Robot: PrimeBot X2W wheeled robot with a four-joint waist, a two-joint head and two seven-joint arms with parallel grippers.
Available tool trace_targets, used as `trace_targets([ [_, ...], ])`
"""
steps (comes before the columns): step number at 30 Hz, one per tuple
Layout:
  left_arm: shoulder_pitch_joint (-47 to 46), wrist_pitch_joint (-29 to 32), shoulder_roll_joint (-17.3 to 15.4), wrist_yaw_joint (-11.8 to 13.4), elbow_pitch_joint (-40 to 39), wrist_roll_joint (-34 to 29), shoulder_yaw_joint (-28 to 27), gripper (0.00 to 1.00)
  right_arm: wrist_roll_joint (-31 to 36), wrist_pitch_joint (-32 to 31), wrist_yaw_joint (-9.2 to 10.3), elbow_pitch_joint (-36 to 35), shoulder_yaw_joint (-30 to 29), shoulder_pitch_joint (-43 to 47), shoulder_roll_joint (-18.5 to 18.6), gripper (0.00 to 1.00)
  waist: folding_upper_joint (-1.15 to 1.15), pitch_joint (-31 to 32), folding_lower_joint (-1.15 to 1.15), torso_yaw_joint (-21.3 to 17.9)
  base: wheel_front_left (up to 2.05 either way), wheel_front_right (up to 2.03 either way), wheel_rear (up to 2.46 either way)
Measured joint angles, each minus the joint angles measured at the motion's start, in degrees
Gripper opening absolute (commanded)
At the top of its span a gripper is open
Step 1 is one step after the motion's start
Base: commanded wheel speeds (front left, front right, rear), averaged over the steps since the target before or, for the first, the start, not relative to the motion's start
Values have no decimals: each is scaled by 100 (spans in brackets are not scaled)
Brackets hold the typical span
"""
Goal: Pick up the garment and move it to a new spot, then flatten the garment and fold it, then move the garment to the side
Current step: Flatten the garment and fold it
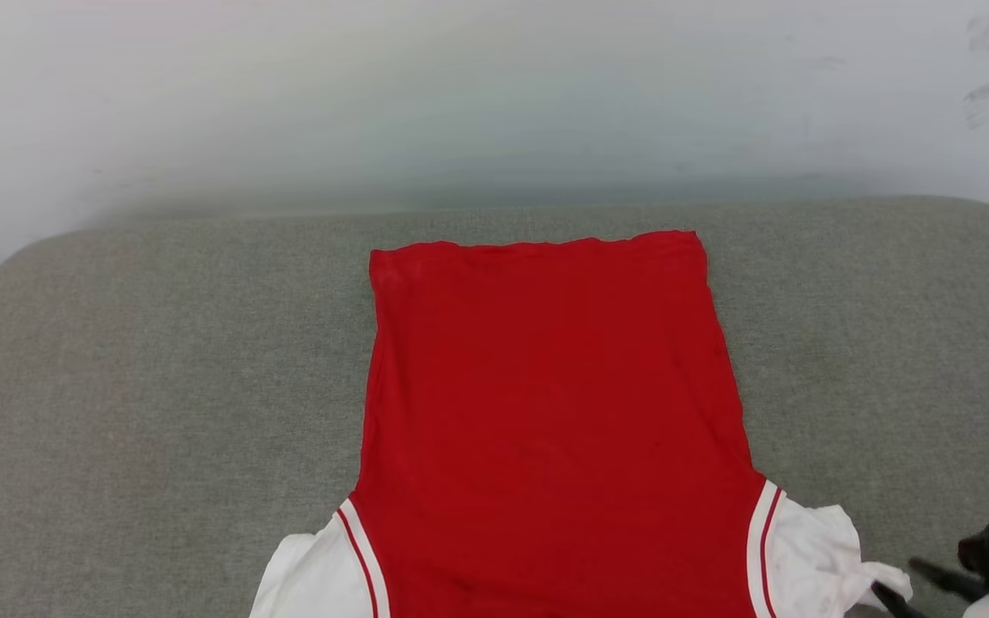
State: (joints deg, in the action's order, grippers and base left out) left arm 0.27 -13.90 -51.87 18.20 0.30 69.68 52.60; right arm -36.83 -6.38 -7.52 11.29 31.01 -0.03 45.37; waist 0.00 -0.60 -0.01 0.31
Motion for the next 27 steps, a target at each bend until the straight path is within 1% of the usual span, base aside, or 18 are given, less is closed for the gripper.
trace_targets([
  [3,-121,-24,42,25,-66,-108,-56,0,157,-222,0,-400,-481,-244,89,100,0,-131,1,7,0,0,0],
  [8,-397,-49,91,80,-220,-358,-169,0,198,-732,0,-1154,-1362,-1090,323,100,0,-456,1,58,0,0,0],
  [11,-599,-69,119,104,-292,-546,-247,0,109,-1292,1,-1548,-1630,-1857,508,100,0,-730,1,124,0,0,0],
  [14,-836,-85,160,103,-386,-719,-303,0,-162,-2076,1,-1780,-1652,-2709,622,100,0,-1047,2,213,0,0,0],
  [17,-1046,-90,246,91,-500,-829,-372,0,-441,-3199,1,-1712,-1357,-3587,809,100,0,-1390,2,331,0,0,0],
  [21,-1343,-91,364,77,-638,-1062,-437,0,-847,-4596,1,-1284,-1023,-4675,775,100,0,-1858,2,520,0,0,0],
  [24,-1545,-92,480,42,-727,-1189,-480,0,-938,-5458,1,-756,-973,-5402,547,100,0,-2206,2,689,0,0,0],
  [27,-1709,-98,582,21,-764,-1325,-512,0,-706,-6027,1,-276,-968,-5968,266,100,0,-2542,3,868,0,0,0],
])
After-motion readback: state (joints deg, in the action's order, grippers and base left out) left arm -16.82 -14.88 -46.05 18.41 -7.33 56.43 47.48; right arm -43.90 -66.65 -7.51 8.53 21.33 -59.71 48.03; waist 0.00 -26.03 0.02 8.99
